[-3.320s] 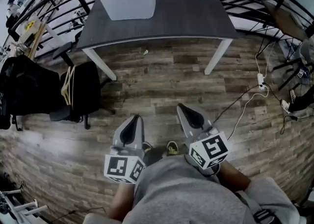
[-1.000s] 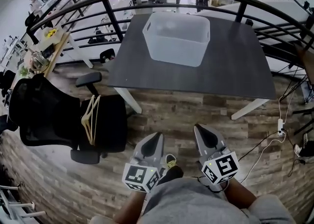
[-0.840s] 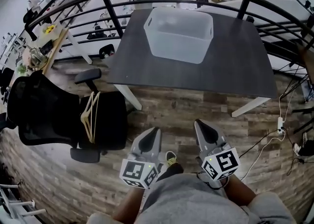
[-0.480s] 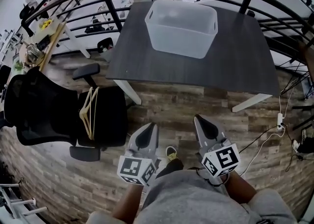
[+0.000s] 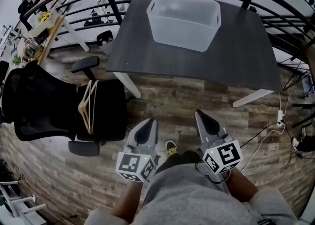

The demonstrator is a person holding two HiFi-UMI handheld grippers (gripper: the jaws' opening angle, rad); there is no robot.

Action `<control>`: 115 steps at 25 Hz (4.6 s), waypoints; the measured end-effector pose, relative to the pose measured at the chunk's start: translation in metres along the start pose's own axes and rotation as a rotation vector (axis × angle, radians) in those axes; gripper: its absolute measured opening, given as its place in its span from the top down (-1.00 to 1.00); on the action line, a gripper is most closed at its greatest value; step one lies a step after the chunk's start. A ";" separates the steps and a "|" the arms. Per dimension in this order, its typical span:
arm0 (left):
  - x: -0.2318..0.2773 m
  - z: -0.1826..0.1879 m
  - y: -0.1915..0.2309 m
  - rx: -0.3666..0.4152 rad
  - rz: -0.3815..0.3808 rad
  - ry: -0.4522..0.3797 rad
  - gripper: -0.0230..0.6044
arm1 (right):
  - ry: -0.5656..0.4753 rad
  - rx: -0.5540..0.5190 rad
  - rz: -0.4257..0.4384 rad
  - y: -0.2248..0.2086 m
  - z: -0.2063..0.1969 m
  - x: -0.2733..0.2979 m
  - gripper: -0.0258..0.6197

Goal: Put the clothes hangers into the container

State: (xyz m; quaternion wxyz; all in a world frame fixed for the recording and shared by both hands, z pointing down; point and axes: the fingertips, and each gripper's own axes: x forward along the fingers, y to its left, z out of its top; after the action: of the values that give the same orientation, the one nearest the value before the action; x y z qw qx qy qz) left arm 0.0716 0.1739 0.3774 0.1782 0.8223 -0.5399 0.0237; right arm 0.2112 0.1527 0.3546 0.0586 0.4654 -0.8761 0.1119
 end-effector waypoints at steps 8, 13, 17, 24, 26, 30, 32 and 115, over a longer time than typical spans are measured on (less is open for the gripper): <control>-0.004 0.002 -0.003 -0.001 -0.011 -0.010 0.89 | -0.015 -0.006 -0.017 -0.001 0.003 -0.005 0.92; -0.005 0.005 -0.003 -0.004 -0.016 -0.018 0.89 | -0.024 -0.005 -0.030 -0.004 0.011 -0.006 0.92; -0.005 0.005 -0.002 -0.013 -0.018 -0.020 0.89 | -0.023 -0.004 -0.033 -0.003 0.011 -0.005 0.92; -0.003 0.008 0.001 -0.011 -0.020 -0.027 0.89 | -0.024 -0.009 -0.025 0.000 0.013 0.003 0.92; -0.002 0.010 0.000 -0.006 -0.024 -0.029 0.89 | -0.035 -0.012 -0.027 -0.002 0.017 0.005 0.92; 0.006 0.018 0.000 0.009 -0.029 -0.035 0.89 | -0.066 -0.013 -0.030 -0.008 0.029 0.014 0.92; 0.014 0.021 -0.001 0.015 -0.033 -0.034 0.89 | -0.072 -0.014 -0.032 -0.016 0.033 0.018 0.92; 0.011 0.092 0.422 -0.169 0.706 -0.070 0.89 | 0.103 -0.123 0.708 0.211 0.057 0.437 0.92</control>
State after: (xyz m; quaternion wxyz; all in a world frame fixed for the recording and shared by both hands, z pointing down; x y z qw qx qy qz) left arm -0.3165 -0.0145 0.4069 0.2078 0.5680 -0.7963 0.0110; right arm -0.2079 -0.0980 0.3598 0.0881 0.1227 -0.9839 0.0956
